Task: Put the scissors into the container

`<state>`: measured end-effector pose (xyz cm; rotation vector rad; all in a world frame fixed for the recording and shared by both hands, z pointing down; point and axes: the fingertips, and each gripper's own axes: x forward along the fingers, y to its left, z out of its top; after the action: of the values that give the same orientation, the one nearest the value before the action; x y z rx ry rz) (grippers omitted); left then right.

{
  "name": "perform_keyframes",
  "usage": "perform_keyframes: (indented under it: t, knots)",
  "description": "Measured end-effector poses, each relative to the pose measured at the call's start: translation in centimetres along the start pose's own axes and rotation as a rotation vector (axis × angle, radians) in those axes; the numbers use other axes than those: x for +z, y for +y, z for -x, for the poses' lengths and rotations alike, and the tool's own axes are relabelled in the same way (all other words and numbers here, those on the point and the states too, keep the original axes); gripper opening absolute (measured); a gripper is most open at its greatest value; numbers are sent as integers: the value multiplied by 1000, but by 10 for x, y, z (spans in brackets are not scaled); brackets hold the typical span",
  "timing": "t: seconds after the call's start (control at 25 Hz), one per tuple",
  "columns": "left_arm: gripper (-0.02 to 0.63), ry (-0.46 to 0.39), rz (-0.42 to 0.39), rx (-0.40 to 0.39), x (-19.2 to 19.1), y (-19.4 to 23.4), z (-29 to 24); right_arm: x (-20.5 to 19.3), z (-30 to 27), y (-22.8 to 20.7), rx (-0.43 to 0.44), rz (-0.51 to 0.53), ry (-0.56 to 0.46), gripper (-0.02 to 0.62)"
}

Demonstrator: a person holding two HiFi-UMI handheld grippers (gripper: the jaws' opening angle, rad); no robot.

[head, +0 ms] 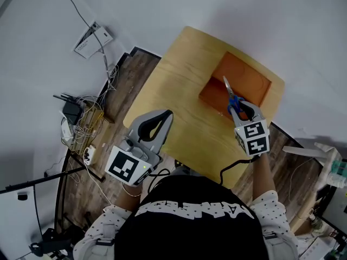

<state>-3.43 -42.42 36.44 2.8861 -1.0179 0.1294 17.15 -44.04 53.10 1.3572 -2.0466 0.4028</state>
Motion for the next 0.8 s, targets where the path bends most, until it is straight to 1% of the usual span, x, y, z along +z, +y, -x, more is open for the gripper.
perform_keyframes:
  t: [0.36, 0.8]
  knots:
    - [2, 14, 6, 22, -3, 8, 4, -17, -23, 3, 28, 33, 103, 103]
    - [2, 30, -1, 36, -4, 9, 1, -50, -46, -2, 78, 64, 220, 103]
